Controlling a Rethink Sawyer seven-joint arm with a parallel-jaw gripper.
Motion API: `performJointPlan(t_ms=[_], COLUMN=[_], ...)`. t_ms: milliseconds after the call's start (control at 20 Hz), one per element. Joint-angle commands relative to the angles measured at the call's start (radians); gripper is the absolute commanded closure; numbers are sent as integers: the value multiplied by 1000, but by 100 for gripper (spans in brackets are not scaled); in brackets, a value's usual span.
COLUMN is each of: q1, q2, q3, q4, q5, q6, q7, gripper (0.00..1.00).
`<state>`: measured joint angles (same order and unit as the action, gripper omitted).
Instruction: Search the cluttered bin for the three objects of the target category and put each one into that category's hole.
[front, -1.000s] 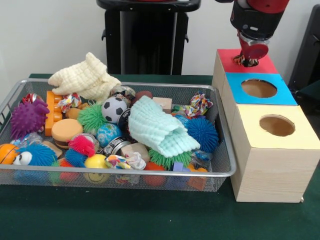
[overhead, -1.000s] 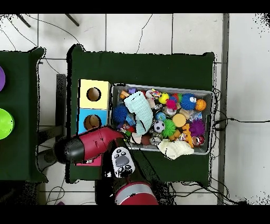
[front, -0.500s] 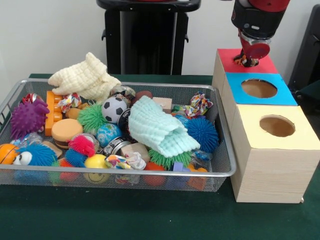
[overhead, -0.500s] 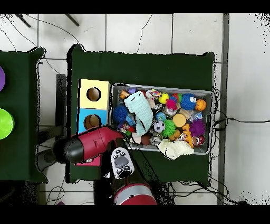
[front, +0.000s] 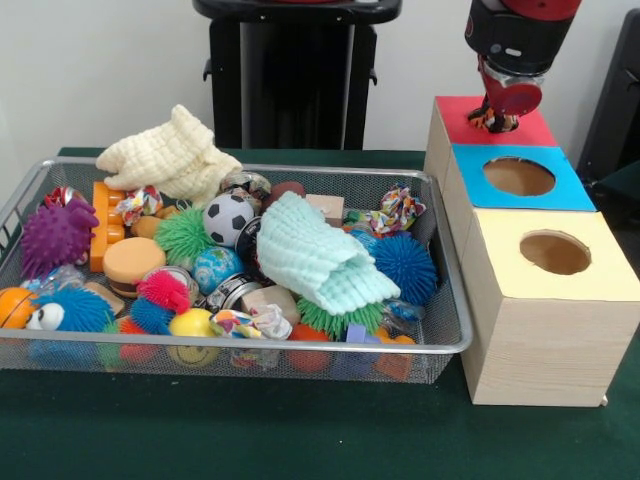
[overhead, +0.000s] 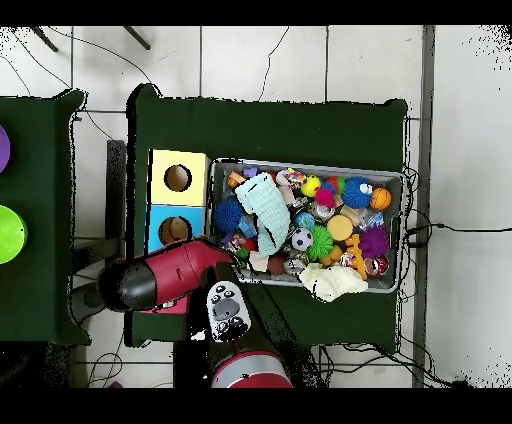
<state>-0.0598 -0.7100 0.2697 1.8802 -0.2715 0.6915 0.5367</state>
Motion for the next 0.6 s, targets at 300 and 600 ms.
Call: performJointPlan(t_ms=[300, 600], q1=[-51, -42], q2=[-136, -142], q3=[21, 22], q4=[4, 1], q5=[54, 50], q6=[250, 243], q7=[112, 121], gripper=[0, 0])
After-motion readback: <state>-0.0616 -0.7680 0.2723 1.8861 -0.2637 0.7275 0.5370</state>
